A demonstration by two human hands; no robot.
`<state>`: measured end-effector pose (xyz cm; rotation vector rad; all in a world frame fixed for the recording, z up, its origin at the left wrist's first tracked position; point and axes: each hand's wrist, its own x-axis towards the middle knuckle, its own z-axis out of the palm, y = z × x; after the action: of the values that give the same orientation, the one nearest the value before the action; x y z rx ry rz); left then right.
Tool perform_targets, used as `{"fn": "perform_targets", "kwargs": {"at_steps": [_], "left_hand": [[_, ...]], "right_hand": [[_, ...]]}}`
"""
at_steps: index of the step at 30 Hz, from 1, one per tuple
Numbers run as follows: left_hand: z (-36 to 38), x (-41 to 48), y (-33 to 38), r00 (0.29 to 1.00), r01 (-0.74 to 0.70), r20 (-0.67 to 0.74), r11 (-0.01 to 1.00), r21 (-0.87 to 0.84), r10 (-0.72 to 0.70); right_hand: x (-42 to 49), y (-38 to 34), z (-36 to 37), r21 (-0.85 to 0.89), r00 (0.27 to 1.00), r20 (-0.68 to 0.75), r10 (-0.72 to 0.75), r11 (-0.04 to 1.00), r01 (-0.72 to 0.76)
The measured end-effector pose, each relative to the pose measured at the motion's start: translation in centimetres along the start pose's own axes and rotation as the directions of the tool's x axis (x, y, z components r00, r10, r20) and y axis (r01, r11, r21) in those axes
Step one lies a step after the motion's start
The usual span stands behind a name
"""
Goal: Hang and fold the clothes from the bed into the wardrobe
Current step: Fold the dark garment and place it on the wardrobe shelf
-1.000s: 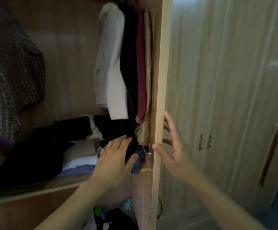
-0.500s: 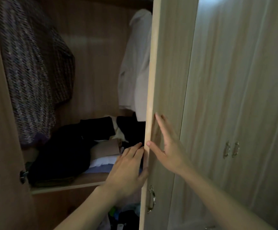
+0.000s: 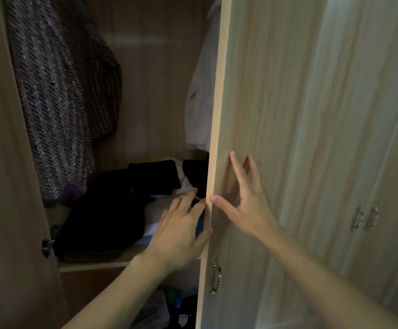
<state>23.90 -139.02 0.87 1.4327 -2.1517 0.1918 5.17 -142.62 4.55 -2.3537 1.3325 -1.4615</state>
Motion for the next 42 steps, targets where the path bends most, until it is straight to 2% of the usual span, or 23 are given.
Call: {"fn": "perform_targets", "kwargs": {"at_steps": [3, 9, 12, 19, 28, 33, 42], "left_hand": [[0.2, 0.3, -0.9, 1.0, 0.017, -0.007, 1.0, -0.003, -0.017], [-0.1, 2.0, -2.9, 0.999, 0.041, -0.039, 0.997, 0.072, -0.039], [0.2, 3.0, -3.9, 0.996, 0.071, -0.058, 0.994, 0.081, -0.066], [1.5, 4.8, -6.4, 0.989, 0.15, -0.029, 0.983, 0.111, -0.147], [2.1, 7.4, -8.9, 0.991, 0.128, 0.003, 0.981, 0.143, -0.13], [2.6, 8.7, -10.7, 0.993, 0.111, 0.018, 0.989, 0.096, -0.113], [3.5, 11.2, -12.7, 0.978, 0.193, 0.071, 0.98, 0.038, -0.196]], "right_hand": [[1.5, 1.5, 1.1, -0.068, 0.994, -0.038, -0.099, 0.993, 0.096], [4.4, 4.2, 3.7, -0.069, 0.976, -0.081, -0.203, 0.978, 0.198], [5.4, 4.5, 5.1, -0.21, 0.974, -0.108, -0.201, 0.962, 0.175], [7.4, 5.4, 7.2, -0.332, 0.972, -0.101, -0.21, 0.928, 0.166], [9.0, 5.5, 9.2, -0.387, 0.979, -0.128, -0.156, 0.917, 0.096], [10.1, 5.4, 10.4, -0.409, 0.982, -0.143, -0.121, 0.911, 0.052], [12.3, 5.7, 12.6, -0.507, 0.987, -0.151, -0.056, 0.862, -0.029]]}}
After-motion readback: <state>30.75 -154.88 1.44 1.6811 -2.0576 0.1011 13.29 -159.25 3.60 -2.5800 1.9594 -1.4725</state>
